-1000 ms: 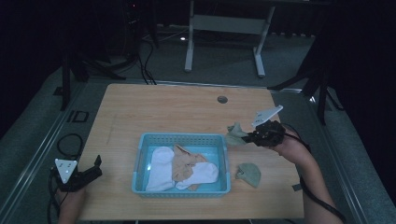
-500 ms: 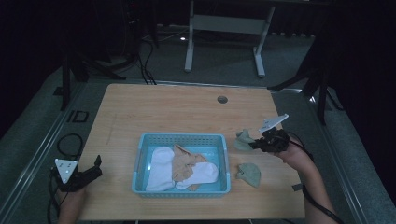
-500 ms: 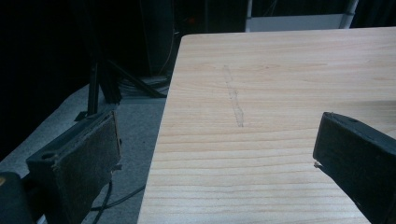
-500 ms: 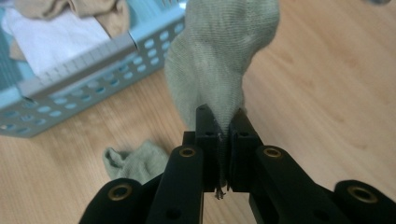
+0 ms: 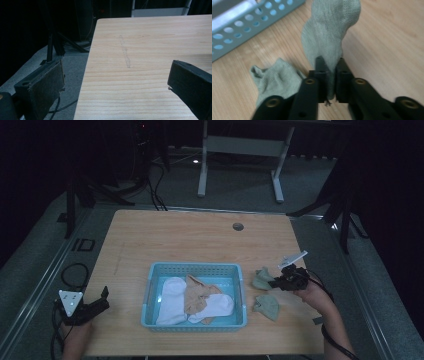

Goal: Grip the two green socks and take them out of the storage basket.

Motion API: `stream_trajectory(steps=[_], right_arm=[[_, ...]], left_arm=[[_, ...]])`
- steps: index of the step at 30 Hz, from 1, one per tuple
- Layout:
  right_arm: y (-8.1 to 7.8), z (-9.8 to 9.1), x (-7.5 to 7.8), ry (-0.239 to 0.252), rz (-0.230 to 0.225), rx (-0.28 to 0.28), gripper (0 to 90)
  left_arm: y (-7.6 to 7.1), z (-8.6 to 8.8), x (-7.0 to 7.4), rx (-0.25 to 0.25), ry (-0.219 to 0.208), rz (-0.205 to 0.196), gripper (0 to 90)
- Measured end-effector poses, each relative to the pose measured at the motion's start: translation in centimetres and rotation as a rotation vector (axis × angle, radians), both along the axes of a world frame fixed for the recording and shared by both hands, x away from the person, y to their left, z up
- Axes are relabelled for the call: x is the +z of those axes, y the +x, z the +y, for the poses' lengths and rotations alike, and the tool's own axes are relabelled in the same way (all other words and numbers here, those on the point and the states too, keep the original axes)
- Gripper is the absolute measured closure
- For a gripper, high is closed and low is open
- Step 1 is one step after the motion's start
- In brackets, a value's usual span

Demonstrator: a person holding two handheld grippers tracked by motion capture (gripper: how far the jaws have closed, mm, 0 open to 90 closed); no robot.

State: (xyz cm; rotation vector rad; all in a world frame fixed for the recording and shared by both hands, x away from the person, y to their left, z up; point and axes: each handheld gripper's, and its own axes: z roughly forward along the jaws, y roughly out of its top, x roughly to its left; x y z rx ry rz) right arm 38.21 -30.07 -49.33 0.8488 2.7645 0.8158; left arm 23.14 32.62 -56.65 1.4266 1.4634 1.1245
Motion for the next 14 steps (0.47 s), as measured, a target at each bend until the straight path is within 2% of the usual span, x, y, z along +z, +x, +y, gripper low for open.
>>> stream_trajectory(steps=[2, 5, 7, 8, 9, 10, 12, 14], right_arm=[[0.0, -0.3, -0.3, -0.001, 0.011, -0.008, 67.0], [0.0, -1.1, -0.3, 0.010, -0.016, -0.062, 44.9], [-0.1, -1.6, -0.3, 0.017, -0.045, -0.090, 35.5], [-0.1, -1.6, -0.3, 0.017, -0.045, -0.090, 35.5], [-0.4, -2.4, -0.2, 0.058, -0.060, -0.109, 21.2], [-0.6, -2.7, -0.2, 0.067, -0.077, -0.109, 16.3], [-1.0, -3.5, -0.3, 0.110, -0.114, -0.151, 11.7], [-1.3, -4.2, -0.3, 0.129, -0.127, -0.169, 10.9]], left_arm=[[0.0, 0.0, 0.0, 0.000, 0.001, 0.000, 0.3], [0.0, 0.0, 0.0, 0.000, 0.000, 0.000, 0.4], [0.0, 0.0, 0.0, 0.000, 0.000, 0.000, 0.4], [0.0, 0.0, 0.0, 0.000, 0.000, 0.000, 0.4], [0.0, 0.0, 0.0, 0.000, 0.000, 0.001, 0.4], [0.0, 0.0, 0.0, -0.001, 0.001, 0.002, 0.4], [0.0, 0.0, 0.0, -0.001, 0.000, 0.002, 0.4], [0.0, 0.0, 0.0, -0.001, 0.000, 0.003, 0.4]])
